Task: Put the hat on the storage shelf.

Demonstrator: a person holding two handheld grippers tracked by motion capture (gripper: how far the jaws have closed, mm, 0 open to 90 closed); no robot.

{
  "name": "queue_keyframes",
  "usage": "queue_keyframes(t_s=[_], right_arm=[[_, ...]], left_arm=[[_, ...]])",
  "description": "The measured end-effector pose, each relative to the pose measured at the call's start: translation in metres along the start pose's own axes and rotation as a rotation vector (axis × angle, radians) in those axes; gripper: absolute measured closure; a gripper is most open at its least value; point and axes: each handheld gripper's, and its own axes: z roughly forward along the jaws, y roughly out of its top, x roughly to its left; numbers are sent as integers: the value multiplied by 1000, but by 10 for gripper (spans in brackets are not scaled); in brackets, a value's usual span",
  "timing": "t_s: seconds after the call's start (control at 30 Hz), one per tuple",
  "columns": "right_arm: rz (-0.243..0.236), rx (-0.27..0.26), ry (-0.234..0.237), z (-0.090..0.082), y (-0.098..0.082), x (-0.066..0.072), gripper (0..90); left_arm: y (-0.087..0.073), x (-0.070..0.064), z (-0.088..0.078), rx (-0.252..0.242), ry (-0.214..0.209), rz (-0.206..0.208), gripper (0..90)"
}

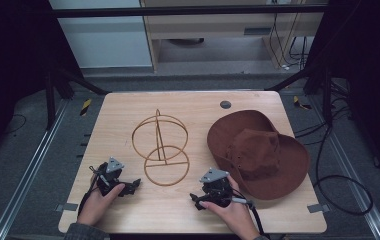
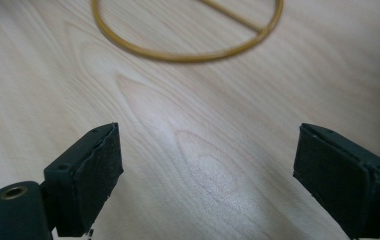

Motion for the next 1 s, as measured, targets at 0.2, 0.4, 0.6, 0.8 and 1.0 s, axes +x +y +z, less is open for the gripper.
queue_keyframes(t_s=[0.2, 0.4, 0.6, 0.8, 1.0], right_arm=[[-76, 21, -3, -58, 37, -6, 127], [-120, 63, -71, -106, 62, -37, 129], [-93, 119, -155, -143, 70, -85, 134], [-49, 167, -184, -160, 72, -122, 125], [-16, 220, -172, -163, 65, -155, 109]], left_arm=[[0, 0, 0, -1, 0, 0, 0], [0, 0, 0, 0, 0, 0, 0], [0, 0, 0, 0, 0, 0, 0], [0, 0, 0, 2, 0, 2, 0], [0, 0, 0, 2, -1, 2, 0]])
